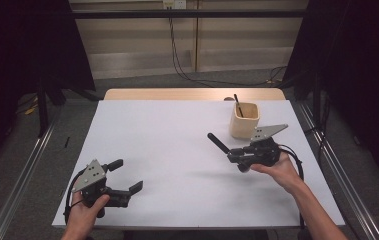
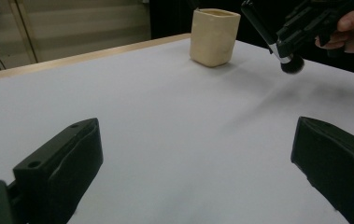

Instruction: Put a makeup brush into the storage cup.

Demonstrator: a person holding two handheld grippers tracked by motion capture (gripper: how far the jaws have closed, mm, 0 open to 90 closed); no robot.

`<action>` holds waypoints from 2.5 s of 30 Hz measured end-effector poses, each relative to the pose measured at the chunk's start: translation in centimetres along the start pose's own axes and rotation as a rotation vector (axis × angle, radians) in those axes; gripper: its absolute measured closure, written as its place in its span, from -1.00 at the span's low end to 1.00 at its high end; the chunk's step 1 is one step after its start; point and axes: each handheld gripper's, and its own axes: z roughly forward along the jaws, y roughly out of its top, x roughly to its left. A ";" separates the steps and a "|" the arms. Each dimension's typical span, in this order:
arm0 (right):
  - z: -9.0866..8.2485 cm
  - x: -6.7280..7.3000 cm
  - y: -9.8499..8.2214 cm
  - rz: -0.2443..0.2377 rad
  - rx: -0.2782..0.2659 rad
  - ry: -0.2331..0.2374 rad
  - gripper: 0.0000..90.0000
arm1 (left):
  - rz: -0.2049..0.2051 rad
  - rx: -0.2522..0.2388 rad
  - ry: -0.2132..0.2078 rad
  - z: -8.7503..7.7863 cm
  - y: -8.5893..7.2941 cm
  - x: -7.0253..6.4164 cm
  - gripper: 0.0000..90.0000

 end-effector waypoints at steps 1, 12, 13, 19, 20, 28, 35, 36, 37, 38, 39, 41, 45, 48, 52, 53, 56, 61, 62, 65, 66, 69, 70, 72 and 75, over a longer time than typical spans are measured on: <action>0.2 0.1 0.1 -0.008 0.008 0.013 0.60 | -0.001 -0.004 -0.007 0.2 0.2 0.0 -0.94; 2.2 1.5 1.2 -0.075 0.063 0.088 0.60 | 0.076 0.060 -0.126 3.2 2.1 -0.7 -0.94; 2.4 1.6 1.4 -0.086 0.065 0.097 0.60 | 0.083 0.054 -0.140 3.4 2.2 -0.8 -0.95; 3.3 3.2 2.2 -0.149 0.098 0.137 0.60 | 0.142 0.056 -0.185 4.5 3.1 -1.7 -0.95; 3.4 3.4 2.3 -0.156 0.100 0.144 0.60 | 0.148 0.056 -0.201 4.5 3.2 -1.8 -0.96; 4.7 4.2 2.9 -0.204 0.135 0.199 0.60 | 0.137 0.114 -0.241 5.8 3.4 -2.0 -0.94; 5.6 4.6 3.5 -0.240 0.187 0.217 0.60 | 0.166 0.140 -0.237 6.4 3.8 -2.0 -0.92; 5.6 4.6 3.7 -0.246 0.198 0.216 0.60 | 0.167 0.145 -0.240 6.5 3.8 -1.9 -0.92; 5.7 4.6 3.8 -0.253 0.212 0.218 0.60 | 0.167 0.153 -0.243 6.6 3.9 -1.9 -0.92; 5.8 4.6 3.9 -0.258 0.216 0.220 0.60 | 0.160 0.168 -0.243 6.7 4.0 -1.9 -0.92; 5.9 4.6 4.1 -0.262 0.230 0.220 0.60 | 0.162 0.195 -0.255 6.9 4.1 -1.8 -0.92; 6.1 4.6 4.3 -0.273 0.257 0.222 0.60 | 0.176 0.230 -0.262 7.2 4.3 -1.8 -0.91; 6.7 4.7 4.5 -0.296 0.309 0.237 0.60 | 0.178 0.257 -0.285 7.7 4.8 -1.9 -0.91; 7.1 4.9 4.7 -0.314 0.349 0.245 0.60 | 0.200 0.296 -0.305 8.1 5.2 -2.2 -0.90; 7.3 5.3 5.4 -0.354 0.398 0.264 0.60 | 0.220 0.357 -0.360 8.7 5.6 -2.6 -0.87; 7.3 5.3 5.5 -0.358 0.409 0.262 0.60 | 0.225 0.356 -0.359 8.8 5.6 -2.7 -0.87; 7.4 5.3 5.7 -0.364 0.437 0.260 0.60 | 0.248 0.380 -0.363 9.1 5.6 -3.0 -0.87; 7.7 5.2 6.0 -0.379 0.479 0.242 0.60 | 0.284 0.446 -0.365 9.7 5.8 -3.2 -0.86; 7.7 5.2 6.1 -0.380 0.483 0.242 0.60 | 0.286 0.464 -0.368 9.8 5.8 -3.2 -0.86; 8.0 5.2 6.2 -0.385 0.504 0.240 0.60 | 0.303 0.501 -0.367 10.3 5.6 -3.2 -0.86; 8.0 5.2 6.2 -0.386 0.509 0.242 0.60 | 0.313 0.515 -0.366 10.4 5.5 -3.2 -0.86; 8.3 5.2 6.3 -0.397 0.535 0.246 0.60 | 0.314 0.544 -0.377 10.9 5.3 -3.1 -0.86; 8.4 5.2 6.3 -0.400 0.548 0.248 0.60 | 0.309 0.548 -0.381 11.0 5.2 -3.1 -0.86; 8.5 5.0 6.3 -0.398 0.556 0.255 0.60 | 0.309 0.564 -0.400 11.1 5.3 -3.0 -0.86; 8.6 4.9 6.4 -0.394 0.572 0.257 0.60 | 0.333 0.594 -0.407 11.3 5.3 -3.1 -0.85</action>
